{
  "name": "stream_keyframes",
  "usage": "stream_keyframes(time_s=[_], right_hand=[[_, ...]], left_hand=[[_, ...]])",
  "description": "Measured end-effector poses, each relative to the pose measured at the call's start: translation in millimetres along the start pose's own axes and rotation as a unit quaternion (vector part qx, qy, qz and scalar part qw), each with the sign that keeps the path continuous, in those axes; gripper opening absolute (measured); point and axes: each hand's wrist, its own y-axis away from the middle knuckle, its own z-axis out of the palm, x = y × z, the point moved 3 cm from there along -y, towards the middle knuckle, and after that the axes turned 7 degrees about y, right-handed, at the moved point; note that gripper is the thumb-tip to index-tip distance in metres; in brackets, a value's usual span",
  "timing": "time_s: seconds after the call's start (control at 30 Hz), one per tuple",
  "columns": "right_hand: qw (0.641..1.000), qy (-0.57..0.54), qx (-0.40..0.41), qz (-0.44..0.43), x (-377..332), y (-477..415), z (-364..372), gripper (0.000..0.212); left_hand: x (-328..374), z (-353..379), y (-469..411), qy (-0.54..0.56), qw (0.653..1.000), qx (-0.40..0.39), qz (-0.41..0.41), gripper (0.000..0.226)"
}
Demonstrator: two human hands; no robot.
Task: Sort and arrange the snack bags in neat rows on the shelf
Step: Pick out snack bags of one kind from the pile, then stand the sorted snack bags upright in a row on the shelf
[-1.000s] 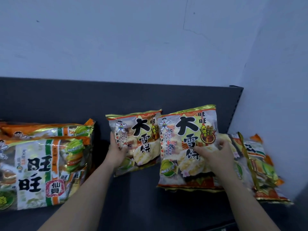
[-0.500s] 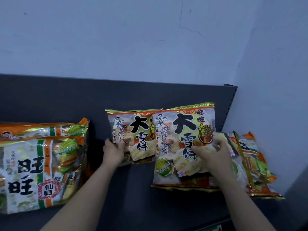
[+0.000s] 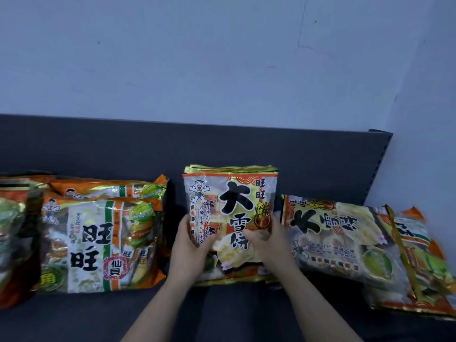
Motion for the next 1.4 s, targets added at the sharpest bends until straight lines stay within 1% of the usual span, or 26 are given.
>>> stream_keyframes(time_s=[0.03,0.1,0.23,0.3,0.4,0.47,0.57,0.63,0.7,0.77,0.8,0.87,0.97,1.03,1.1,1.17,1.2,1.23,1.3,1.4], right_hand=[[1.000,0.027,-0.012,-0.001,1,-2,4,0.074],[0.998,0.044,-0.035,-0.005,0,-1,9,0.084],[0.997,0.053,-0.029,-0.051,-1,-2,11,0.078],[0.997,0.066,-0.024,-0.043,3,-6,11,0.079],[0.994,0.098,-0.051,-0.020,12,-8,13,0.085],[0.992,0.110,-0.053,-0.018,16,-6,13,0.088],[0.995,0.095,-0.036,-0.015,13,-3,6,0.079],[0.994,0.103,-0.020,-0.018,10,0,-5,0.075],[0.991,0.130,0.000,-0.026,8,2,-23,0.073],[0.986,0.158,0.034,-0.040,6,4,-47,0.068],[0.983,0.172,0.052,-0.047,7,5,-59,0.065],[0.971,0.214,0.088,-0.052,12,6,-85,0.058],[0.947,0.293,0.128,-0.028,26,9,-122,0.053],[0.923,0.356,0.148,-0.003,38,11,-145,0.054],[0.905,0.396,0.148,0.046,52,16,-164,0.057],[0.904,0.397,0.118,0.101,63,24,-176,0.062],[0.909,0.388,0.099,0.115,66,28,-178,0.061],[0.912,0.383,0.085,0.118,70,32,-178,0.058],[0.909,0.395,0.073,0.110,72,41,-178,0.051],[0.913,0.382,0.057,0.127,73,52,-177,0.052]], left_hand=[[-5,-2,1,-0.005,1.000,0.013,0.005,0.066],[-12,-4,3,-0.005,1.000,0.028,0.006,0.063],[-25,-3,-1,-0.013,0.999,0.038,0.000,0.062],[-28,0,-5,-0.015,0.999,0.033,-0.001,0.064],[-32,7,-10,-0.042,0.999,0.006,-0.005,0.064],[-32,8,-14,-0.066,0.998,0.005,-0.007,0.067],[-26,9,-9,-0.093,0.995,0.007,-0.024,0.078],[-18,10,1,-0.112,0.992,0.032,-0.038,0.087],[-5,13,16,-0.142,0.986,0.082,0.007,0.084],[9,24,30,-0.150,0.980,0.107,0.071,0.073],[15,33,35,-0.145,0.981,0.096,0.089,0.067],[21,56,44,-0.135,0.986,0.039,0.092,0.059],[19,93,54,-0.109,0.991,-0.061,0.038,0.058],[16,116,59,-0.092,0.988,-0.127,-0.012,0.061],[12,136,63,-0.069,0.980,-0.172,-0.068,0.048],[12,149,65,-0.047,0.975,-0.185,-0.114,0.032],[12,155,66,-0.036,0.972,-0.185,-0.140,0.029],[12,159,67,-0.023,0.969,-0.180,-0.166,0.032],[11,165,67,-0.010,0.966,-0.158,-0.203,0.046],[6,169,65,-0.005,0.970,-0.120,-0.214,0.069]])
